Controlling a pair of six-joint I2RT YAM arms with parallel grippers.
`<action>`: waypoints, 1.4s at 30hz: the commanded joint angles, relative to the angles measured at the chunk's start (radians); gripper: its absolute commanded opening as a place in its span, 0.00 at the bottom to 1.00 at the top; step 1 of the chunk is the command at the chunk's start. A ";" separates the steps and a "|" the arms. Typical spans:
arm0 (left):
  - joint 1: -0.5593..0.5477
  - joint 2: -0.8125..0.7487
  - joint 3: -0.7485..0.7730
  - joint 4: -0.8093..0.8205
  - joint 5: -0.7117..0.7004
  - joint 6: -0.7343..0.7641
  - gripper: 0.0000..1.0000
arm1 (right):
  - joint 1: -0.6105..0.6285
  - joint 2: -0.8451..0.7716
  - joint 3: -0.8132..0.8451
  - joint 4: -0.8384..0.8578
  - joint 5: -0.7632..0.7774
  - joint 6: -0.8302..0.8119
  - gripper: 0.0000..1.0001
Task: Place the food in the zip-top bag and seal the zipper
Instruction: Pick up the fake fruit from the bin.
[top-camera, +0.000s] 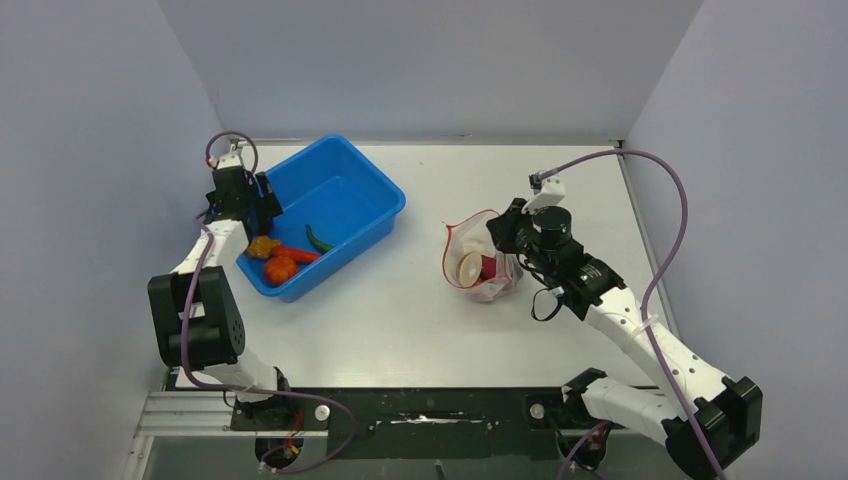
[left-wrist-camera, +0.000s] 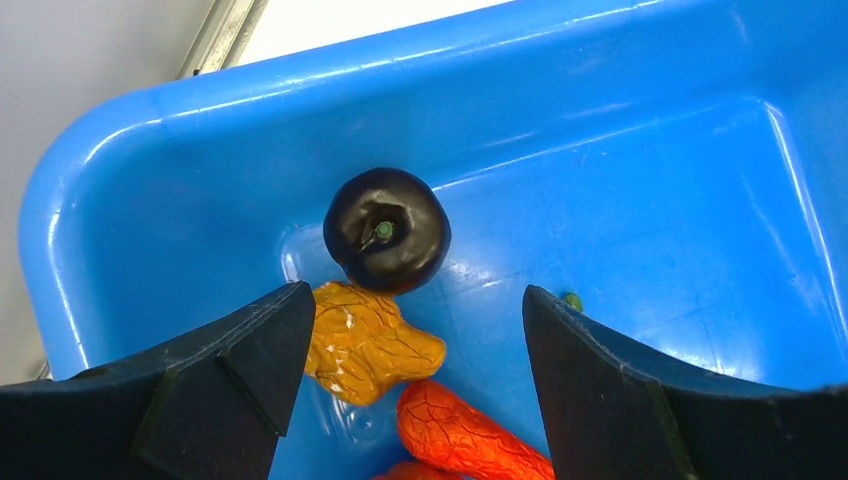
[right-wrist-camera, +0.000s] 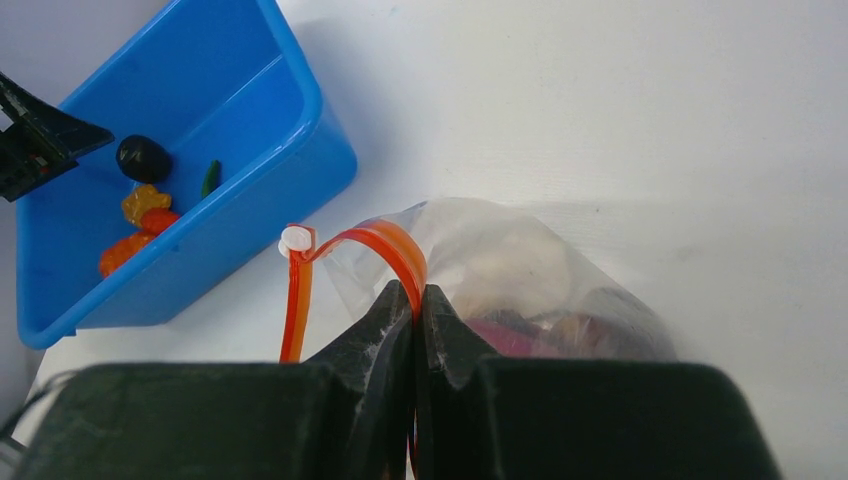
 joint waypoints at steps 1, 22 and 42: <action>0.019 0.028 0.011 0.116 0.014 0.003 0.76 | -0.007 -0.023 0.038 0.034 0.018 0.012 0.00; 0.042 0.231 0.111 0.130 0.019 -0.015 0.76 | -0.007 -0.045 0.038 0.008 0.050 0.021 0.00; 0.022 0.221 0.154 0.045 0.031 0.023 0.51 | -0.007 -0.027 0.028 0.032 0.038 0.036 0.00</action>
